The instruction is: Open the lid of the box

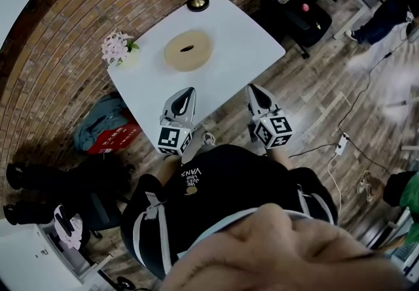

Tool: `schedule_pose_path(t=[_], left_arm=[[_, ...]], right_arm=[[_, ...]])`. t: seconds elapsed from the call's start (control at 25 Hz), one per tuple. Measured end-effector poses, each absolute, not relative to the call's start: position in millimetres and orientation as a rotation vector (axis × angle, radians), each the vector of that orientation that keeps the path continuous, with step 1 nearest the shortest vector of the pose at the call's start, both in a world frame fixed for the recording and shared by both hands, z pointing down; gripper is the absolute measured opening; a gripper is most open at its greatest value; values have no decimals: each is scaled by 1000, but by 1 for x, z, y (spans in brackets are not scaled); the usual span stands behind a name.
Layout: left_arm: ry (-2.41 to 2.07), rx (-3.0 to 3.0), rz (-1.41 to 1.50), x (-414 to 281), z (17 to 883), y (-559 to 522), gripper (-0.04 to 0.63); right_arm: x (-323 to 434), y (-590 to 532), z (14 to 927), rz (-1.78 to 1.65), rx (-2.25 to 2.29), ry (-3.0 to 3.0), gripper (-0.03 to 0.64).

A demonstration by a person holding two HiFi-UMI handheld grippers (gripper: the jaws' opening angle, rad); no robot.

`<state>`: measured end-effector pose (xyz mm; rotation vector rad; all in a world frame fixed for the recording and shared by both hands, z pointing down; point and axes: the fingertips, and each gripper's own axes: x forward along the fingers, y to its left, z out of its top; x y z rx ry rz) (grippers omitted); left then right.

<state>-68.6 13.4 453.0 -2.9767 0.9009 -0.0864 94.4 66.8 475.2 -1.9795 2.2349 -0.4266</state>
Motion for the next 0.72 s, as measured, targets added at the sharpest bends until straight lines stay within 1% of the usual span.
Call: schedule_pose_path(t=[0.72], left_arm=[[759, -2998, -13, -118, 445, -73, 9]], right_arm=[[49, -10, 476, -405, -2099, 2126, 3]])
